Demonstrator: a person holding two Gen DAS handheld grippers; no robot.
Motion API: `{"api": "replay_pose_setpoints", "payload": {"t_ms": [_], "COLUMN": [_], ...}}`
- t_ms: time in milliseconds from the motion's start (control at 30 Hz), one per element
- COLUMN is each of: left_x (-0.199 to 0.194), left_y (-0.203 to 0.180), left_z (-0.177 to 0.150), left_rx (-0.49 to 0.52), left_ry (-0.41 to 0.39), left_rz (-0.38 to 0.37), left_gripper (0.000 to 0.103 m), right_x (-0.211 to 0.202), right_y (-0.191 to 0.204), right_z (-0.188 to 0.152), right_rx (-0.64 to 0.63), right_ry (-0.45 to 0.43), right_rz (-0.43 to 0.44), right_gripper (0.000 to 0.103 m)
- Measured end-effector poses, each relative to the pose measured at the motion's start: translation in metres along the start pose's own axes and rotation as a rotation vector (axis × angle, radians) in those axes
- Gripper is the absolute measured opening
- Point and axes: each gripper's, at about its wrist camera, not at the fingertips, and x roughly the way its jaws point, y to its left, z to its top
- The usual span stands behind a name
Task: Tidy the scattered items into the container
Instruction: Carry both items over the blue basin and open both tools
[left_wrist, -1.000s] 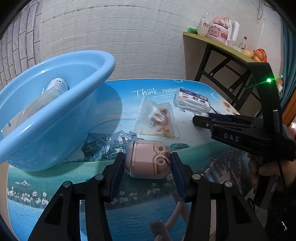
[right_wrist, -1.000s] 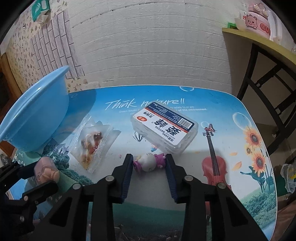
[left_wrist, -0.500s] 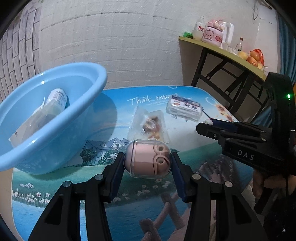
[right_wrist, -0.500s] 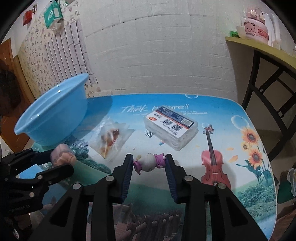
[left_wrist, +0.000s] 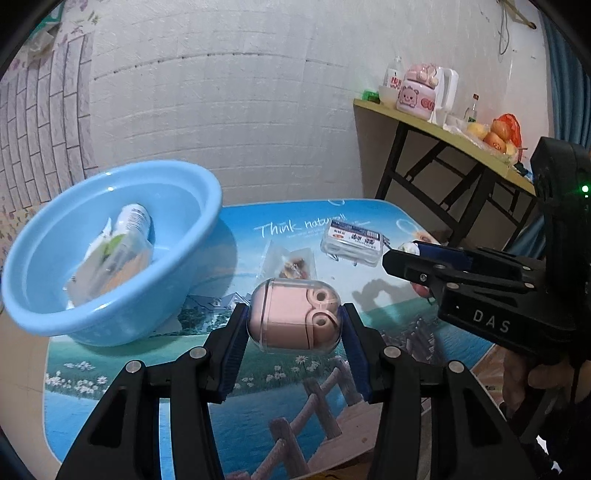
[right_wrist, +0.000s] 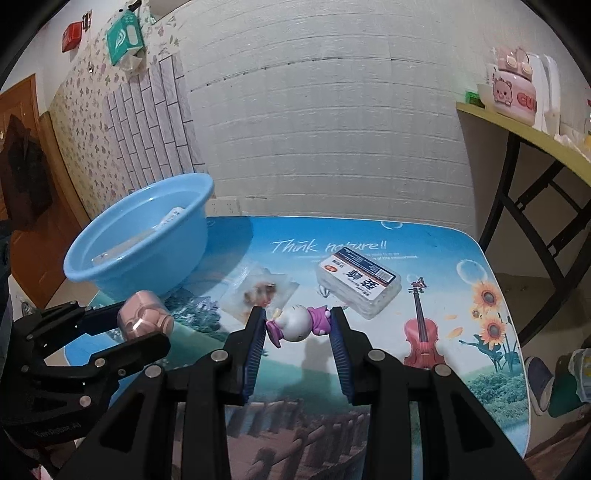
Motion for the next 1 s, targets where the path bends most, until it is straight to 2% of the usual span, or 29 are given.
{"api": "replay_pose_setpoints", "payload": {"t_ms": [533,1000], "left_x": [-0.060,-0.088], "left_y": [0.022,0.056], "left_z": [0.017,0.028], "left_rx": [-0.037,-0.075], "left_ry": [-0.135,-0.190], "left_rz": [0.108,0.201], "left_gripper": [0.047,0.047], "right_x": [-0.044,-0.051], "right_y": [0.046,0.089], "right_z": [0.014,0.026], "right_rx": [-0.061,-0.117], "right_ry": [-0.087,-0.138], "right_rz": [0.070,0.150], "right_gripper": [0.036,0.036]}}
